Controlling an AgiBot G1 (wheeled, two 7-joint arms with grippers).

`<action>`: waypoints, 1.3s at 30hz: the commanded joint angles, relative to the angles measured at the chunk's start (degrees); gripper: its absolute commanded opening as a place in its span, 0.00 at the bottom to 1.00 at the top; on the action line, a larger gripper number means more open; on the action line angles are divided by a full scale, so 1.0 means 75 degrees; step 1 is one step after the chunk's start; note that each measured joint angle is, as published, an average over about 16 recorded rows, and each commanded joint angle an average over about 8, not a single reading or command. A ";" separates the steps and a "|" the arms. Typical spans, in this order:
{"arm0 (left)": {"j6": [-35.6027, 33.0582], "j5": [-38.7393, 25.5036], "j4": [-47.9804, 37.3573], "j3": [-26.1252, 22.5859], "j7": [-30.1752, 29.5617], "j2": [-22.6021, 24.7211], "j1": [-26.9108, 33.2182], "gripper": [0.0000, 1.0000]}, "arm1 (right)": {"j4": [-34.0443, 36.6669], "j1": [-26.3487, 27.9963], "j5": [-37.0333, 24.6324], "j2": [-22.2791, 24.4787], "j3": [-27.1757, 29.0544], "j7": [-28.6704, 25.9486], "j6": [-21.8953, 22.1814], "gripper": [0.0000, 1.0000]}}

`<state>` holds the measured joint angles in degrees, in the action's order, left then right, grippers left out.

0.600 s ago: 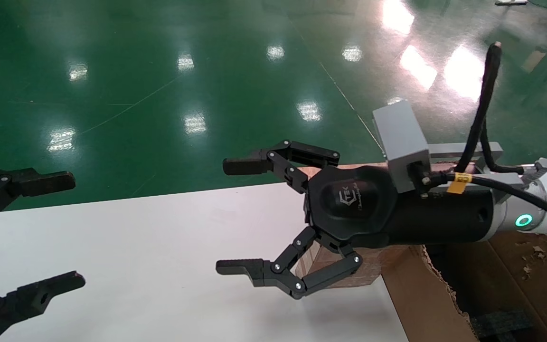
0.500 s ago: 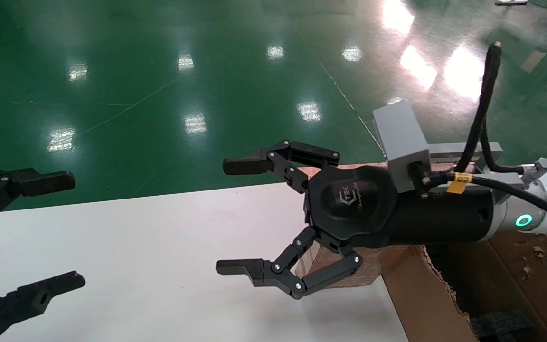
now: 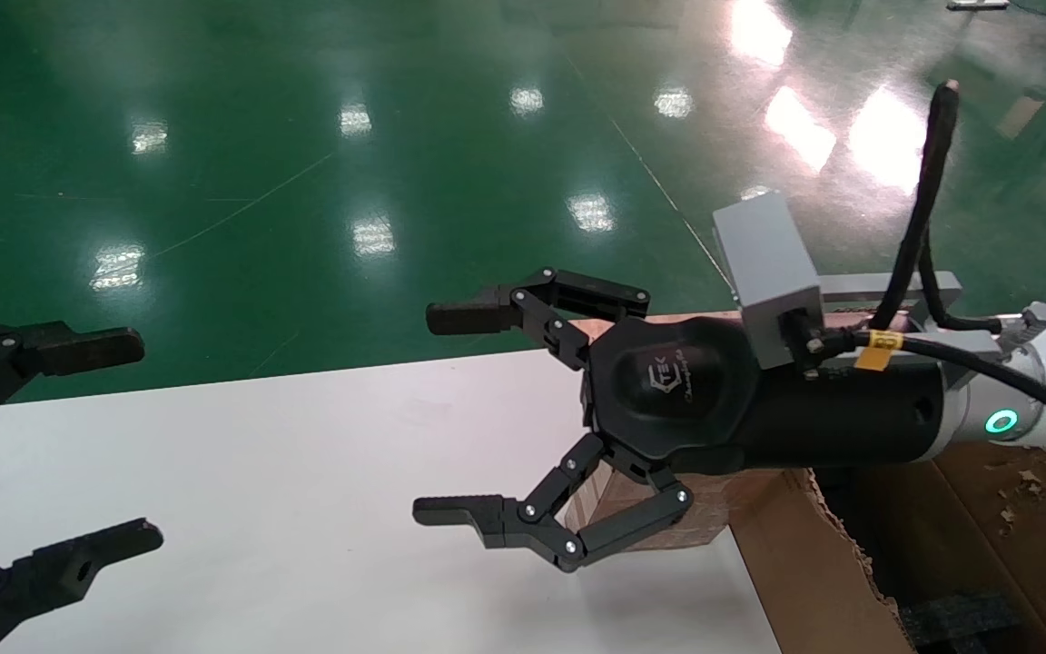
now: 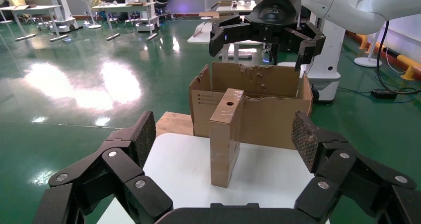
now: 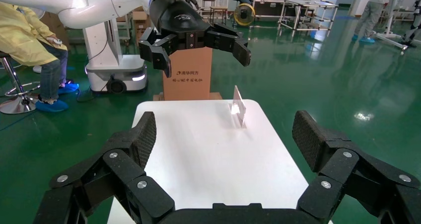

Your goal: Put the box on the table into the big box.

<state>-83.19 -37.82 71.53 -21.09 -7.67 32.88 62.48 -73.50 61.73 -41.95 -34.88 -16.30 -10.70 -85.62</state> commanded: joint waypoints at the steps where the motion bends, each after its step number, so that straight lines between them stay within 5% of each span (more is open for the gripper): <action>1: 0.0000 0.0000 0.0000 0.0000 0.0000 0.0000 0.0000 0.65 | -0.0002 -0.0004 0.0006 -0.0004 0.0004 -0.0002 0.0003 1.00; 5: 0.0000 0.0000 0.0000 0.0000 0.0000 0.0000 0.0000 0.15 | 0.0033 0.0014 -0.0062 0.0033 -0.0022 0.0013 -0.0027 1.00; 7: 0.0000 0.0000 0.0000 0.0000 0.0000 0.0000 0.0000 0.00 | 0.0075 0.0044 -0.0136 0.0070 -0.0043 0.0042 -0.0074 1.00; 19: 0.0000 0.0000 0.0000 -0.0001 0.0000 0.0000 0.0000 0.00 | 0.1005 0.0664 -0.1209 0.0495 -0.0772 0.0780 -0.0712 1.00; 39: 0.0000 0.0001 0.0000 -0.0001 0.0001 0.0000 0.0001 0.00 | 0.3068 0.2414 -0.2610 0.0886 -0.3167 0.2410 -0.0715 1.00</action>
<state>-83.19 -37.82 71.53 -21.10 -7.67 32.88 62.49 -50.63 79.61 -61.11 -28.13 -39.90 7.22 -90.97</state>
